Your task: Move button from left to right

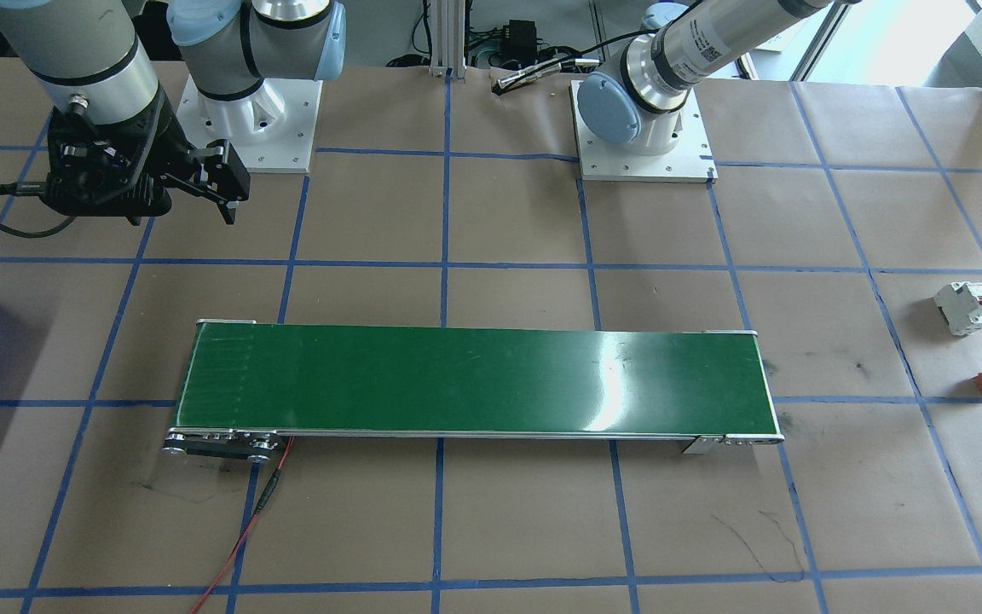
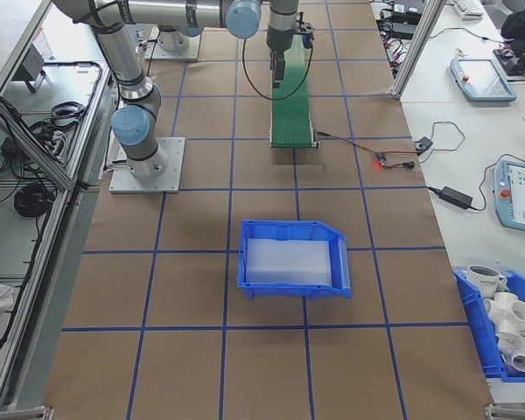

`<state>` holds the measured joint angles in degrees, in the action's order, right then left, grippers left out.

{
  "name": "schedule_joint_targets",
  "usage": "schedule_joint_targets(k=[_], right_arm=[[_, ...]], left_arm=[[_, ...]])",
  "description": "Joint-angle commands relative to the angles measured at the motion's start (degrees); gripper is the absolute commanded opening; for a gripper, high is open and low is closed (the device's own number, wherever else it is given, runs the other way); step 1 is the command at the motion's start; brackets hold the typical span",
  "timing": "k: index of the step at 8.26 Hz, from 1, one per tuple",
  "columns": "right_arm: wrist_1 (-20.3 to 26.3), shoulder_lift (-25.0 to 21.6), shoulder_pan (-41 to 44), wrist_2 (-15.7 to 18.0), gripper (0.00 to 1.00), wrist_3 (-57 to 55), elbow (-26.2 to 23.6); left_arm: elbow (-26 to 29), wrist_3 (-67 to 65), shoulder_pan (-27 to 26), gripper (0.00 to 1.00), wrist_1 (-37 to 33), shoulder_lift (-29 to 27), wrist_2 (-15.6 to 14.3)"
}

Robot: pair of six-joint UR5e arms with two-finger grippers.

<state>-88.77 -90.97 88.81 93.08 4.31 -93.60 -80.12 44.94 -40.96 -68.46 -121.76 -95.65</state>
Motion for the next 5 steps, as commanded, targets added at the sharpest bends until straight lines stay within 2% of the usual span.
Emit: schedule_joint_targets(k=[1,5], right_arm=[[0.09,0.0,0.04,0.0,1.0,0.0,0.0],[0.09,0.0,0.04,0.0,1.0,0.0,0.0]], left_arm=[[0.14,3.74,0.79,1.0,4.73,-4.34,2.64],[-0.91,9.02,1.85,1.0,5.35,-5.06,2.66]])
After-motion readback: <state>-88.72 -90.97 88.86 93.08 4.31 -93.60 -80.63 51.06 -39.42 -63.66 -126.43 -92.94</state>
